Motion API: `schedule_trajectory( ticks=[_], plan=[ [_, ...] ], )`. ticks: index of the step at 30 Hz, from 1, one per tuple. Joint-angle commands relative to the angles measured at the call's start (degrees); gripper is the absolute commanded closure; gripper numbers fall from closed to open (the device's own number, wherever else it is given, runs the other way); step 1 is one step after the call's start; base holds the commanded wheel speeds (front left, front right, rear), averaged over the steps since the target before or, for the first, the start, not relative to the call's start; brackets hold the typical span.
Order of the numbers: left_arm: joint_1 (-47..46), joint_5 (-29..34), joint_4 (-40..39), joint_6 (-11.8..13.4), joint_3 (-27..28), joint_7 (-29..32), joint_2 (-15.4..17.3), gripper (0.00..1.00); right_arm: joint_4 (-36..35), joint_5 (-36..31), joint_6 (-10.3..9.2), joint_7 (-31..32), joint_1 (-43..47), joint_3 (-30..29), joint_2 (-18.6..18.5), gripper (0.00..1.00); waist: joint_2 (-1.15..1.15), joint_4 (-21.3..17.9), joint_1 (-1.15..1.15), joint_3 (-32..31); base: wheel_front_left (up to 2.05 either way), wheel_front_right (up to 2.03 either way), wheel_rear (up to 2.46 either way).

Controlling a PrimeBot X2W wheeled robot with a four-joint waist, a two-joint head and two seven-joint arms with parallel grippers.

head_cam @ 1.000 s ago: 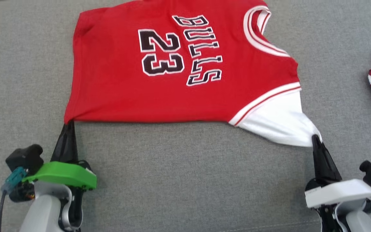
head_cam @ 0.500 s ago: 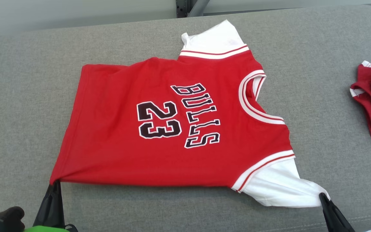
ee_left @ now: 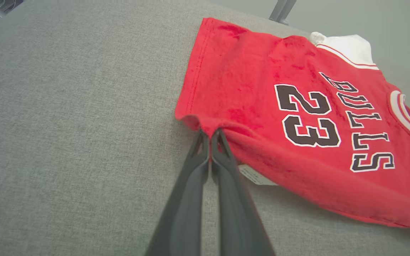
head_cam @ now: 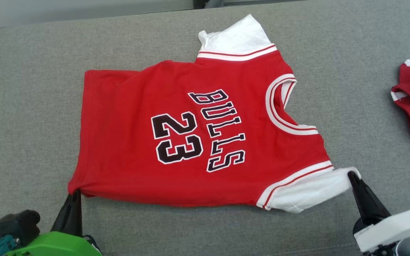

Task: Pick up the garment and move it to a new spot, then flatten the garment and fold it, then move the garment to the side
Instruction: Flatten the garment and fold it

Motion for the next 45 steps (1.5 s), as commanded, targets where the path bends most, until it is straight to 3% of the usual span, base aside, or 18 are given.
schedule_trajectory(
  ticks=[1, 8, 20, 21, 22, 23, 24, 25, 32, 37, 45],
  plan=[
    [-2.3, -0.2, 0.5, -0.4, 0.0, 0.5, 0.7, 1.0, 0.0, 1.1, -0.03, 0.4, -2.5, 0.0, 0.0, 1.0, 0.0, -0.5, 0.0, 1.7, 0.0, 0.0, 0.0],
    [-11.3, 0.3, 4.2, -1.7, -0.6, 2.5, 1.7, 1.0, 4.6, 2.4, -0.02, 1.2, -14.9, -0.6, 0.0, 1.0, 0.0, -0.6, 0.0, 6.5, 0.0, 0.0, 0.0],
    [-18.2, -2.0, 13.6, -3.8, -0.1, -0.6, -0.7, 1.0, 15.9, 2.3, -0.02, -4.3, -28.0, 3.6, -0.2, 1.0, 0.0, -0.5, 0.0, 10.7, 0.0, 0.0, 0.0],
    [-18.2, -1.9, 14.1, -4.0, -0.3, -0.9, -0.9, 0.83, 16.5, 2.4, -0.02, -5.0, -28.5, 4.1, -0.4, 1.0, 0.0, -0.4, 0.0, 10.8, 0.0, 0.0, 0.0],
    [-18.3, -2.2, 14.5, -4.2, -0.3, -1.5, -1.2, 0.54, 16.8, 2.8, -0.02, -5.8, -28.8, 4.7, -0.7, 0.71, 0.0, -0.3, 0.0, 10.7, 0.0, 0.0, 0.0],
    [-18.3, -2.2, 14.5, -4.2, -0.3, -1.5, -1.2, 0.54, 16.8, 2.8, -0.02, -5.8, -28.8, 4.7, -0.7, 0.71, 0.0, -0.3, 0.0, 10.7, 0.0, 0.0, 0.0],
    [-18.3, -2.6, 14.8, -4.6, -0.4, -2.0, -1.7, 0.0, 17.0, 3.2, -0.02, -6.7, -29.0, 5.3, -1.1, 0.12, 0.0, -0.2, 0.0, 10.6, 0.0, 0.0, 0.0],
    [-18.3, -2.5, 15.0, -4.7, -0.4, -2.9, -2.0, 0.0, 17.2, 3.5, -0.02, -7.7, -28.9, 5.8, -1.6, 0.0, 0.0, 0.0, 0.0, 10.4, 0.0, 0.0, 0.0],
    [-18.3, 0.1, 15.6, -7.1, -0.4, -14.8, -4.6, 0.0, 15.9, 1.2, -0.02, -17.8, -26.5, 8.1, -6.4, 0.0, 0.0, 0.7, 0.0, 7.6, 0.0, 0.0, 0.0],
    [-19.5, 3.8, 17.2, -8.1, -0.7, -23.7, -5.7, 0.0, 15.6, -6.5, -0.02, -25.8, -25.3, 7.0, -9.4, 0.0, 0.0, 0.7, 0.0, 5.3, 0.0, 0.0, 0.0],
    [-21.2, 12.1, 18.5, -8.3, 0.2, -26.8, -6.3, 0.0, 16.4, -17.5, -0.02, -28.1, -23.1, 4.4, -9.0, 0.0, 0.0, 0.7, 0.0, 2.7, 0.0, 0.0, 0.0]
  ],
)
